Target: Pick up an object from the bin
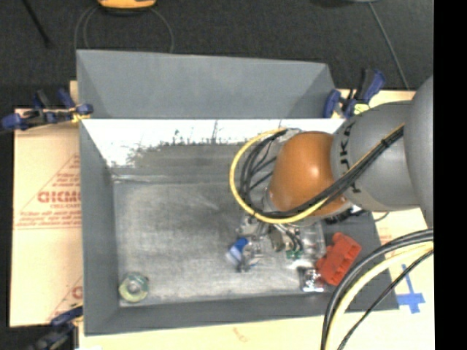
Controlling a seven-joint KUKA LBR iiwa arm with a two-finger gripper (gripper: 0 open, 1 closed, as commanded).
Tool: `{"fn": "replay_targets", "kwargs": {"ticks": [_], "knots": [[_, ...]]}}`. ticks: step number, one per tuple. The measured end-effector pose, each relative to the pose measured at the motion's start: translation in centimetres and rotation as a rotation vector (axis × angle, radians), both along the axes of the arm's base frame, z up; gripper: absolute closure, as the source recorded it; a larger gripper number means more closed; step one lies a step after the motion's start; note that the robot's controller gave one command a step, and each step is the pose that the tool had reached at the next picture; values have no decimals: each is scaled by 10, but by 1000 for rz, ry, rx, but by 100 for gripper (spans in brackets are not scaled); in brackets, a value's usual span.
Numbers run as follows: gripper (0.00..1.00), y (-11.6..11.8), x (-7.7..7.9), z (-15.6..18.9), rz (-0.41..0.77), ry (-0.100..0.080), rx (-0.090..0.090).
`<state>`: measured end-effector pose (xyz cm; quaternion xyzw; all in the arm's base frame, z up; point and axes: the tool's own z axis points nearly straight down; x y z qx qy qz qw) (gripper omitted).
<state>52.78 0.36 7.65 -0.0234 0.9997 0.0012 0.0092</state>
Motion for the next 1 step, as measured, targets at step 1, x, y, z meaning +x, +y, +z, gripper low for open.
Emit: {"fn": "replay_targets", "kwargs": {"ticks": [1], "knots": [[100,6,14,146,158,6,-6]]}}
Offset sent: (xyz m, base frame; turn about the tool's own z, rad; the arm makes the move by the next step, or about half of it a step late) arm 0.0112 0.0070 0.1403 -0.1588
